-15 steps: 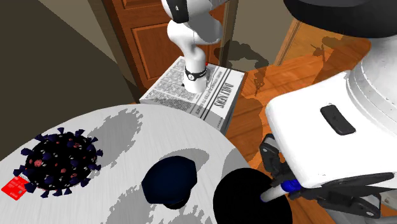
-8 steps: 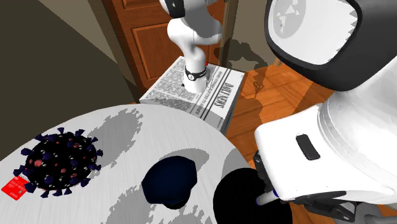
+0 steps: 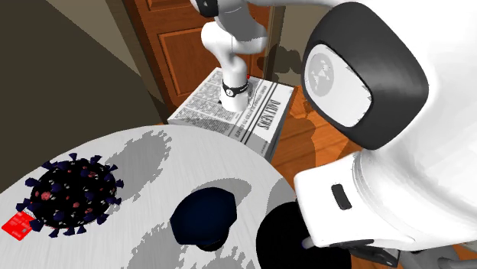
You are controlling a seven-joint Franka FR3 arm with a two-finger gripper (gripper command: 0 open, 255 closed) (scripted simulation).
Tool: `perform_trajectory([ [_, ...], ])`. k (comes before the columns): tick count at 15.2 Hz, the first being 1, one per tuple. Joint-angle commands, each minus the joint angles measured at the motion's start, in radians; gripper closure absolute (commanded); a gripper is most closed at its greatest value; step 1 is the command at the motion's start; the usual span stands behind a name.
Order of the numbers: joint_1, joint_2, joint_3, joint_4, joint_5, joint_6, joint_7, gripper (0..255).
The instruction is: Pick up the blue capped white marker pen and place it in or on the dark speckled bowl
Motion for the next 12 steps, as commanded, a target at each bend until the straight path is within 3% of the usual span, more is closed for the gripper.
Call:
perform_trajectory([
  [1, -0.004, 0.003, -0.002, -0.024, -0.002, 0.027, 0.001, 255],
  [10, -0.006, 0.004, -0.002, -0.038, -0.002, 0.04, 0.002, 255],
  [11, -0.006, 0.004, -0.002, -0.038, -0.002, 0.04, 0.002, 0],
  [12, -0.006, 0.004, -0.002, -0.038, -0.002, 0.04, 0.002, 0],
])
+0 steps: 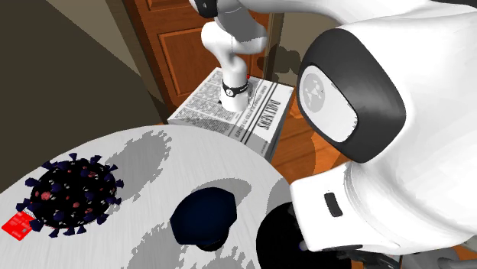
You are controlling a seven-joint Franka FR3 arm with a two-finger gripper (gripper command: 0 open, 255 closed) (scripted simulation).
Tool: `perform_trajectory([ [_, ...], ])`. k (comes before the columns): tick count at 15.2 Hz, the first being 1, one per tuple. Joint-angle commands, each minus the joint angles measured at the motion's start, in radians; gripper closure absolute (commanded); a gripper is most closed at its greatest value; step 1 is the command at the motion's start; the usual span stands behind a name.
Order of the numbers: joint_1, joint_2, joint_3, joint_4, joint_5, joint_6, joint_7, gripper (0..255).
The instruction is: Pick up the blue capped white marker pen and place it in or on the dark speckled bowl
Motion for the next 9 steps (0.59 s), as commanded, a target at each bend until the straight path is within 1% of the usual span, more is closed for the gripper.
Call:
perform_trajectory([
  [1, 0.0, 0.0, 0.0, 0.0, 0.0, 0.0, 0.0, 0],
  [4, 0.0, 0.0, 0.0, 0.0, 0.0, 0.0, 0.0, 0],
  [8, 0.029, 0.014, 0.001, 0.154, -0.002, -0.136, -0.01, 0],
  [9, 0.029, 0.014, 0.001, 0.154, -0.002, -0.136, -0.01, 0],
])
